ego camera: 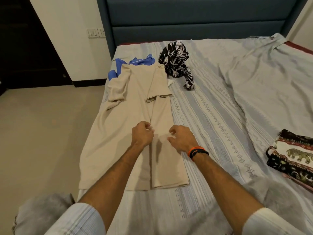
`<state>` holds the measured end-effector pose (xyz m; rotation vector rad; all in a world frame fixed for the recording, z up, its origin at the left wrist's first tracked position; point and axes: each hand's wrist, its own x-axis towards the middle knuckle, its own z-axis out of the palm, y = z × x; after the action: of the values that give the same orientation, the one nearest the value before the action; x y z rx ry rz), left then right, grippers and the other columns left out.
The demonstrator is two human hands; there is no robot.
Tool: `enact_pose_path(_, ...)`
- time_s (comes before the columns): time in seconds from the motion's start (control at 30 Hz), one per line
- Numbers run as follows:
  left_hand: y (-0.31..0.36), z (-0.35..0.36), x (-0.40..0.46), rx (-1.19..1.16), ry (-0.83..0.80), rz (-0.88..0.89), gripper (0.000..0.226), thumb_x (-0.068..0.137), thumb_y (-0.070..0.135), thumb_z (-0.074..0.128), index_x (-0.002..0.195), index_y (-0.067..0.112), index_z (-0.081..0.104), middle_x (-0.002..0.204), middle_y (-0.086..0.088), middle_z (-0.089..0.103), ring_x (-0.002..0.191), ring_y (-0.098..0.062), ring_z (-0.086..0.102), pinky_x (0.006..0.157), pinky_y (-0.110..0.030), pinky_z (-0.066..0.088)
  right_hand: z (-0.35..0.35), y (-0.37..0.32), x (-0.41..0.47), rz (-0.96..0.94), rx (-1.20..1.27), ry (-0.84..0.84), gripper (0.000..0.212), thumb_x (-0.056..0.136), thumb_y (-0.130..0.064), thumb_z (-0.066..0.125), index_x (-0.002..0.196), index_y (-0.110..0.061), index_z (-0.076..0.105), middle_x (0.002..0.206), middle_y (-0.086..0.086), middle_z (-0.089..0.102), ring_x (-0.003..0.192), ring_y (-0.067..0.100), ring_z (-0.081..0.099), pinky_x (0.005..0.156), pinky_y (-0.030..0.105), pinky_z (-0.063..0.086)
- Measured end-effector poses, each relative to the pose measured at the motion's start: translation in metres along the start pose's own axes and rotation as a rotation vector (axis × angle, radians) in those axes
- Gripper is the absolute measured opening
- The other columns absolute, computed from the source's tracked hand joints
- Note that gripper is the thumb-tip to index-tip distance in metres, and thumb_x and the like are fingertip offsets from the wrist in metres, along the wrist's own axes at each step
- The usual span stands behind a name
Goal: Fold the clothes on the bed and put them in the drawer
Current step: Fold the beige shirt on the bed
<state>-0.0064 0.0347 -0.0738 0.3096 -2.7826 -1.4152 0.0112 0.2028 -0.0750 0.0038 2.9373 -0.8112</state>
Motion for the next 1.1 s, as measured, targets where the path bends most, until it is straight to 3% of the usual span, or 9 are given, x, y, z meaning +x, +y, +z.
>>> enact_pose_path(0.27, 0.022, 0.02, 0.105, 0.039, -0.064, -0.059, 0.028, 0.098, 0.019, 0.055, 0.119, 0.008, 0.068, 0.123, -0.008, 0.068, 0.121, -0.025, 0.058, 0.103, -0.024, 0.039, 0.002, 0.014, 0.096, 0.116, 0.103, 0.12, 0.042, 0.091, -0.029, 0.066, 0.127, -0.009, 0.055, 0.123, 0.012, 0.059, 0.113, 0.029, 0.058, 0.094, 0.04, 0.05)
enact_pose_path(0.4, 0.031, 0.032, 0.152, -0.033, -0.217, -0.216, 0.03, 0.082, 0.03, 0.076, 0.064, 0.014, 0.059, 0.062, -0.001, 0.057, 0.063, -0.023, 0.058, 0.06, -0.028, 0.047, 0.011, 0.016, 0.137, 0.119, 0.169, 0.161, 0.053, 0.086, -0.042, 0.071, 0.126, -0.011, 0.054, 0.12, 0.007, 0.058, 0.108, 0.026, 0.059, 0.091, 0.042, 0.051)
enact_pose_path(0.47, 0.038, 0.029, 0.165, -0.124, -0.334, -0.357, 0.031, 0.073, 0.027, 0.086, 0.069, 0.013, 0.058, 0.057, 0.002, 0.048, 0.052, -0.015, 0.045, 0.046, -0.023, 0.037, 0.015, 0.017, 0.15, 0.136, 0.146, 0.127, 0.061, 0.081, -0.045, 0.076, 0.128, -0.014, 0.053, 0.123, 0.005, 0.056, 0.11, 0.024, 0.058, 0.091, 0.038, 0.049)
enact_pose_path(0.6, 0.038, 0.022, 0.182, -0.429, -0.461, -0.478, 0.038, 0.075, 0.017, 0.085, 0.107, 0.004, 0.071, 0.095, -0.007, 0.075, 0.089, -0.021, 0.07, 0.085, -0.033, 0.057, 0.017, 0.026, 0.157, 0.208, 0.26, 0.119, 0.072, 0.07, -0.046, 0.086, 0.128, -0.018, 0.054, 0.12, -0.001, 0.06, 0.101, 0.014, 0.058, 0.083, 0.028, 0.047)
enact_pose_path(0.67, 0.026, 0.026, 0.184, -0.488, -0.373, -0.449, 0.024, 0.078, 0.007, 0.079, 0.101, 0.006, 0.07, 0.101, -0.009, 0.074, 0.098, -0.025, 0.07, 0.093, -0.044, 0.055, 0.017, 0.027, 0.156, 0.217, 0.31, 0.125, 0.072, 0.067, -0.045, 0.087, 0.126, -0.018, 0.055, 0.118, -0.002, 0.061, 0.097, 0.013, 0.058, 0.081, 0.027, 0.047)
enact_pose_path(0.77, 0.007, 0.035, 0.183, -0.472, -0.102, -0.387, 0.016, 0.082, 0.003, 0.074, 0.086, 0.013, 0.062, 0.093, -0.009, 0.067, 0.08, -0.022, 0.067, 0.07, -0.032, 0.057, 0.019, 0.028, 0.156, 0.202, 0.305, 0.139, 0.071, 0.067, -0.046, 0.088, 0.124, -0.019, 0.055, 0.118, -0.002, 0.061, 0.101, 0.015, 0.06, 0.086, 0.032, 0.05)
enact_pose_path(0.87, 0.001, 0.04, 0.173, -0.213, 0.171, -0.19, 0.02, 0.08, 0.014, 0.076, 0.088, 0.017, 0.058, 0.083, 0.003, 0.063, 0.075, -0.016, 0.061, 0.073, -0.025, 0.051, 0.019, 0.028, 0.155, 0.189, 0.277, 0.138, 0.074, 0.069, -0.046, 0.086, 0.129, -0.018, 0.051, 0.122, 0.0, 0.059, 0.107, 0.018, 0.059, 0.088, 0.036, 0.051)
enact_pose_path(1.0, 0.005, 0.043, 0.158, 0.099, 0.042, 0.14, 0.027, 0.087, 0.002, 0.055, 0.087, 0.023, 0.071, 0.098, 0.008, 0.072, 0.095, -0.009, 0.064, 0.089, -0.021, 0.047, 0.019, 0.02, 0.141, 0.025, 0.0, 0.16, 0.071, 0.087, -0.047, 0.069, 0.147, -0.027, 0.036, 0.136, 0.004, 0.039, 0.116, 0.023, 0.05, 0.086, 0.041, 0.052)
enact_pose_path(1.1, 0.009, 0.04, 0.158, 0.3, -0.063, 0.126, 0.034, 0.087, 0.004, 0.055, 0.116, 0.015, 0.067, 0.133, -0.005, 0.056, 0.118, -0.022, 0.057, 0.102, -0.026, 0.04, 0.021, 0.016, 0.133, -0.064, -0.187, 0.113, 0.05, 0.098, -0.044, 0.052, 0.142, -0.022, 0.046, 0.138, 0.006, 0.036, 0.12, 0.026, 0.047, 0.087, 0.039, 0.05)
